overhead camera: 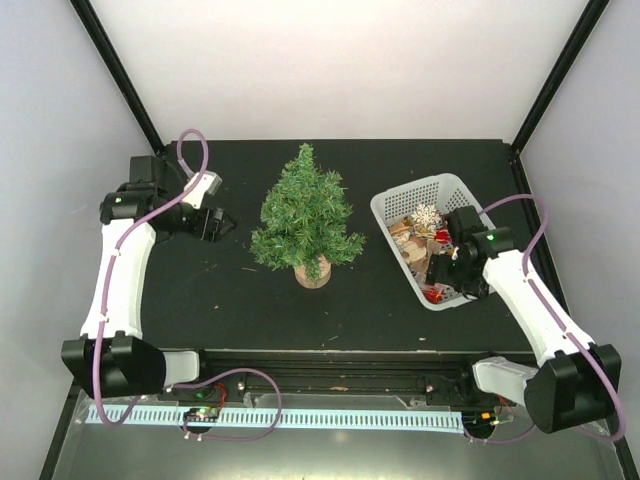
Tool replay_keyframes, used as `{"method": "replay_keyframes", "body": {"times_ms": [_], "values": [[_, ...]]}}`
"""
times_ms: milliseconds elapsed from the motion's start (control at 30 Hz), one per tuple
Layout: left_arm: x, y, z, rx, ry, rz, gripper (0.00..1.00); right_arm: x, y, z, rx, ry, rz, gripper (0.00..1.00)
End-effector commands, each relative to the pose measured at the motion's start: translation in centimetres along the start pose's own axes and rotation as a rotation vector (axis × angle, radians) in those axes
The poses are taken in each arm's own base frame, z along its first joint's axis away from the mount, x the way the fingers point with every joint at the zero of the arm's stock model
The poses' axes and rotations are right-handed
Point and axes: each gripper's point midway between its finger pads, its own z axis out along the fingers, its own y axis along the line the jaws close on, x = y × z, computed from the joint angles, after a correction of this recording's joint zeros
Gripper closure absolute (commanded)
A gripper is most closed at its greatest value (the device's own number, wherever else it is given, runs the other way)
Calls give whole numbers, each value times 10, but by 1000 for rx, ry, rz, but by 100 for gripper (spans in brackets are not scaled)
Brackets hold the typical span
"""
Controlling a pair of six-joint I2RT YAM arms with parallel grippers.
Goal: Decorate the small christmas tree
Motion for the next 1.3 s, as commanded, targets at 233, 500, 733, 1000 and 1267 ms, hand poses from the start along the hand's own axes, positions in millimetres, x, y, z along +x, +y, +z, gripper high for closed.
{"method": "replay_keyframes", "body": {"times_ms": [233,500,733,1000,1267], "values": [[0,13,34,223,200,-134,27,0,7,25,-22,33,114,16],[19,-4,21,226,178,-102,27,-21,21,22,-47,21,119,16],[17,-10,2,166,148,-89,25,-40,29,5,-83,-48,122,15],[3,-5,0,136,101,-107,25,-37,-17,26,-58,-9,287,15],[3,2,13,152,103,-128,25,-12,-11,43,-125,84,358,16]]}}
